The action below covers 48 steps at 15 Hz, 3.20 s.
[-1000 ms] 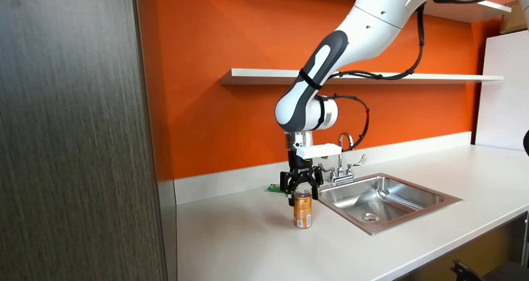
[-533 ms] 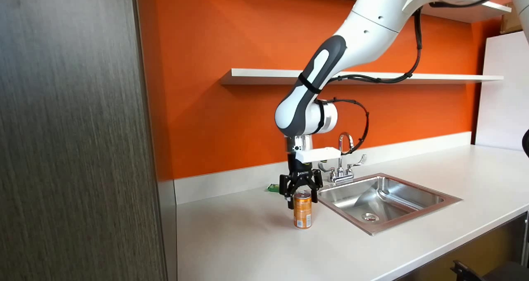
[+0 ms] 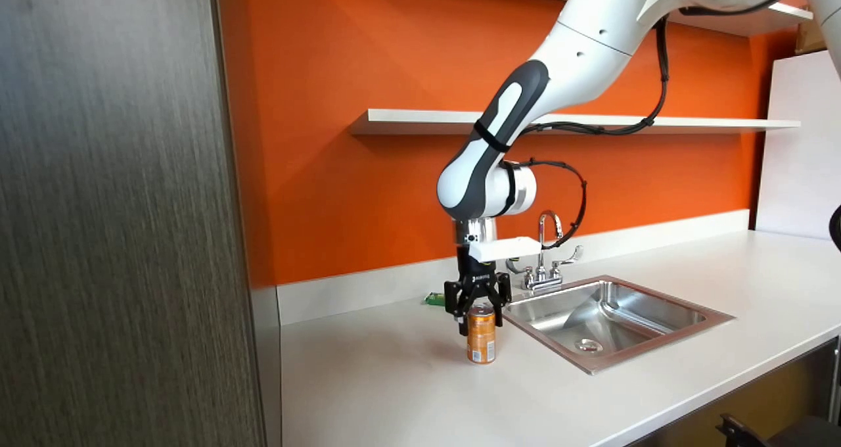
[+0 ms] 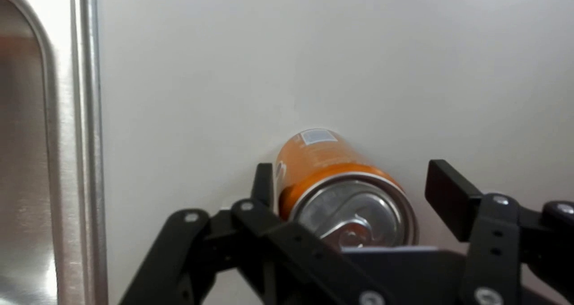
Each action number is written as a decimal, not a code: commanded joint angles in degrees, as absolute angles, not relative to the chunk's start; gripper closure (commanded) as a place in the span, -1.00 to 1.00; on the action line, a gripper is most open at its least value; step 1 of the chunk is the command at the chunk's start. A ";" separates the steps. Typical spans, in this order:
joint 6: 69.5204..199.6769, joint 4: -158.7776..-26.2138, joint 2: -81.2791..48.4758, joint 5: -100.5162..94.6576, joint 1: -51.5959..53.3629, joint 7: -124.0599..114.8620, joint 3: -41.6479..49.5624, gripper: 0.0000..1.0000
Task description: Put the can in the sink
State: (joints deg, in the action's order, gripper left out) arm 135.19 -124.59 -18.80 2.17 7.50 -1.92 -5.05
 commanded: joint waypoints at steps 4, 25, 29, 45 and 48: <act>135.04 -122.93 -19.77 0.87 7.79 -4.66 -4.49 0.24; 120.74 -119.56 -4.82 6.67 1.63 -4.19 -0.21 0.24; 120.48 -119.81 -4.80 9.58 -2.83 -3.83 3.78 0.24; 121.01 -113.39 -21.50 18.72 -11.99 -1.36 8.72 0.24; 121.45 -111.75 -25.18 19.17 -12.11 -1.65 8.08 0.24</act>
